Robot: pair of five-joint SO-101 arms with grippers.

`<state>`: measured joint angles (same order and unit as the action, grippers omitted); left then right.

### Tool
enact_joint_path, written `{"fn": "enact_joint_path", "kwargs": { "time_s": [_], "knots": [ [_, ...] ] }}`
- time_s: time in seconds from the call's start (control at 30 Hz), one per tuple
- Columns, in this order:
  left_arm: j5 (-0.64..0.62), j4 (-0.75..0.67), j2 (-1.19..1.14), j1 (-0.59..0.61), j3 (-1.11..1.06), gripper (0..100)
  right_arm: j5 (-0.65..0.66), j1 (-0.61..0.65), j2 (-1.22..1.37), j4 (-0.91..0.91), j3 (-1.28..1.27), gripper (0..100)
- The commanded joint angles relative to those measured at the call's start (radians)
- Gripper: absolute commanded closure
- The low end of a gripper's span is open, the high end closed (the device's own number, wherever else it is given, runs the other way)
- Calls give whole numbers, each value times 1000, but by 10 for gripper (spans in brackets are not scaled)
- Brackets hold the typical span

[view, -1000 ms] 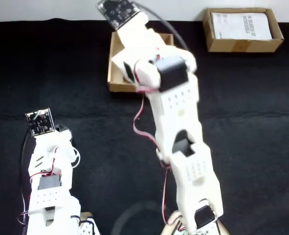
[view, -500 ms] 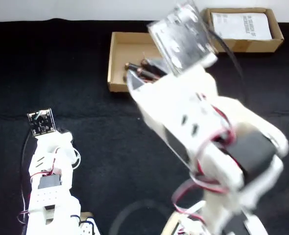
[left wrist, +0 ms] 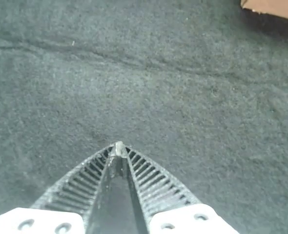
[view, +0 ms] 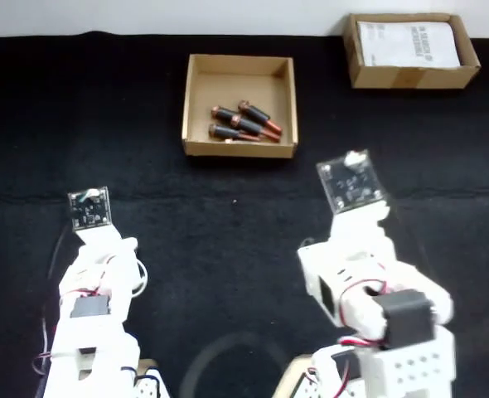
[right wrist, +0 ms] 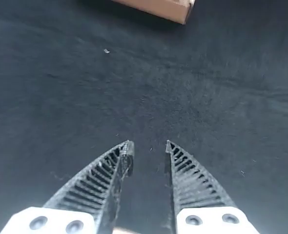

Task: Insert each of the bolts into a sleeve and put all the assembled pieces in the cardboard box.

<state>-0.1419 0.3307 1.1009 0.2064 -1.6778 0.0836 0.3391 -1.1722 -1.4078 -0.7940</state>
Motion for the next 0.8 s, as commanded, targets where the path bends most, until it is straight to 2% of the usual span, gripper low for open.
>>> {"fn": "enact_joint_path", "kwargs": {
  "time_s": [0.0, 0.2, 0.4, 0.47, 0.77],
  "knots": [
    [2, 6, 2, -18, -13, 990, -6, -24, -104, 246, -366, 907],
    [5, 8, 2, -16, -13, 991, -6, -24, -202, 444, -657, 907],
    [5, 11, 2, -16, -13, 991, -6, -25, -213, 464, -857, 907],
    [5, 51, 4, -16, -5, 991, -6, -25, -213, 464, -909, 907],
    [6, 643, 206, -16, 77, 991, -6, -107, -213, 367, -921, 908]
  ]
}}
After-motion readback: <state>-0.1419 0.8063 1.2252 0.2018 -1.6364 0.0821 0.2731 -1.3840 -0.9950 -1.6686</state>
